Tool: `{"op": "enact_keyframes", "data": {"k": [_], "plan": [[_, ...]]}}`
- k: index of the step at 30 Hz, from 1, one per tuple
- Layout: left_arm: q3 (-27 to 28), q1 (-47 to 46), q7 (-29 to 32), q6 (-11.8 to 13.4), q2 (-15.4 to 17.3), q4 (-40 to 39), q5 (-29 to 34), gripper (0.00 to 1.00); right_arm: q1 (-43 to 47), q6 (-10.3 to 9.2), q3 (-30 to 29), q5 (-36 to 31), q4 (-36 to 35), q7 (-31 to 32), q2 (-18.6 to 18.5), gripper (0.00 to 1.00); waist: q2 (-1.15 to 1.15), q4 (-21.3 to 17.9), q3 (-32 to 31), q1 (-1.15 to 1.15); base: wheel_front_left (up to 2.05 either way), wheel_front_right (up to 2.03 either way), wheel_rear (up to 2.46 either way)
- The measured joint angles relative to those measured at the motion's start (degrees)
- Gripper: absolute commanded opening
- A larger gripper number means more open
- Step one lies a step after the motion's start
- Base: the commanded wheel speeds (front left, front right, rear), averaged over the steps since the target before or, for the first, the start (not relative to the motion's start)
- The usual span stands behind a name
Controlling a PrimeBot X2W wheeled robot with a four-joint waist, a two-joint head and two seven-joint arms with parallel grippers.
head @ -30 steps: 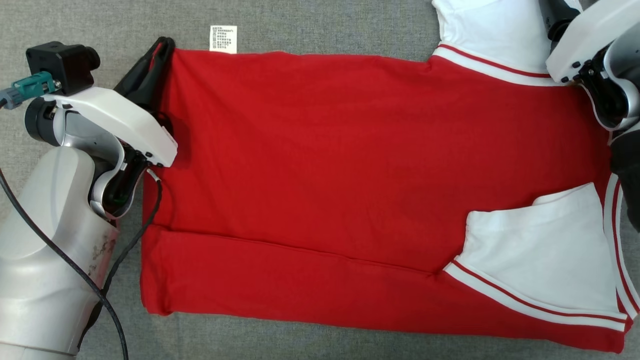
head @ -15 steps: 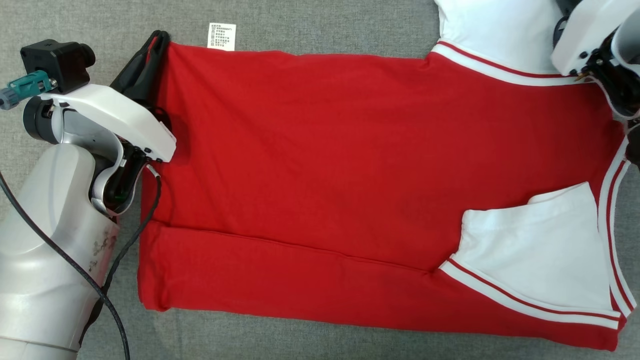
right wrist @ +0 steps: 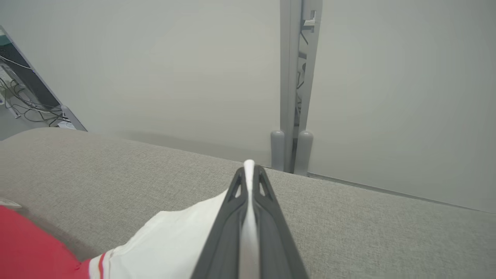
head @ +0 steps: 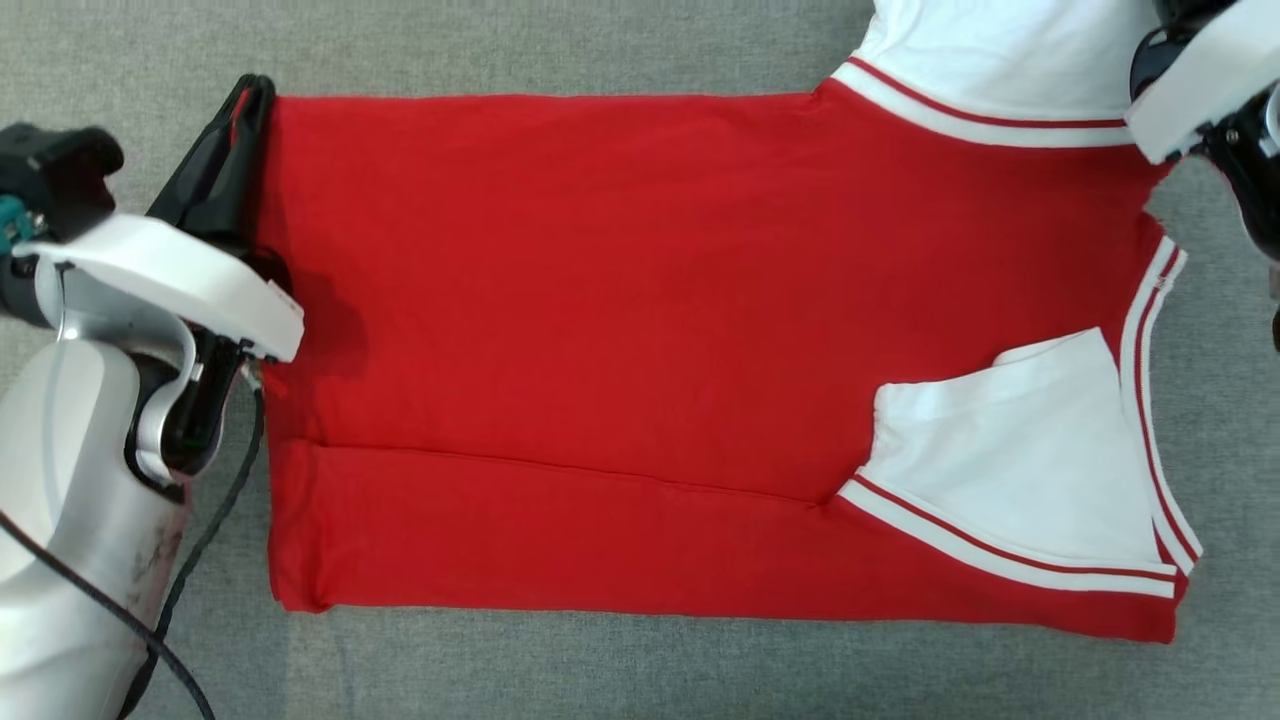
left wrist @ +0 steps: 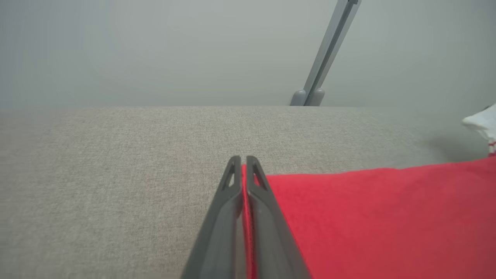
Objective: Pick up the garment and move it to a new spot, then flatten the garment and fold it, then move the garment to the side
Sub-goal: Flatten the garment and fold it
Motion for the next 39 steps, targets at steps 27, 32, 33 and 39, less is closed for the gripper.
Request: {"op": "enact_keyframes", "data": {"k": [27,32,33,39], "plan": [[4.08,27.88,1.76,10.32,6.12,-19.91,-3.39,0.00,50.69,-0.01,-15.74,-0.35,-40.12,7.26,11.32,0.00,0.00,-4.73,-7.97,0.00,0.00,0.00,0.00],[4.68,30.67,2.20,11.23,6.54,-20.72,-4.23,0.00,55.99,-0.01,-16.60,-0.89,-41.87,8.21,13.68,0.00,0.00,-5.54,-8.69,0.00,0.00,0.00,0.00],[4.61,30.97,2.26,11.24,6.45,-20.64,-4.43,0.00,56.84,-0.01,-16.69,-1.03,-41.70,8.40,13.81,0.00,0.00,-5.64,-8.80,0.00,0.00,0.00,0.00],[4.07,31.82,1.70,11.14,4.77,-18.23,-5.60,1.00,58.61,-0.01,-16.00,-2.78,-38.75,6.89,14.93,1.00,0.00,-5.78,-9.40,0.00,0.00,0.00,0.00]]}}
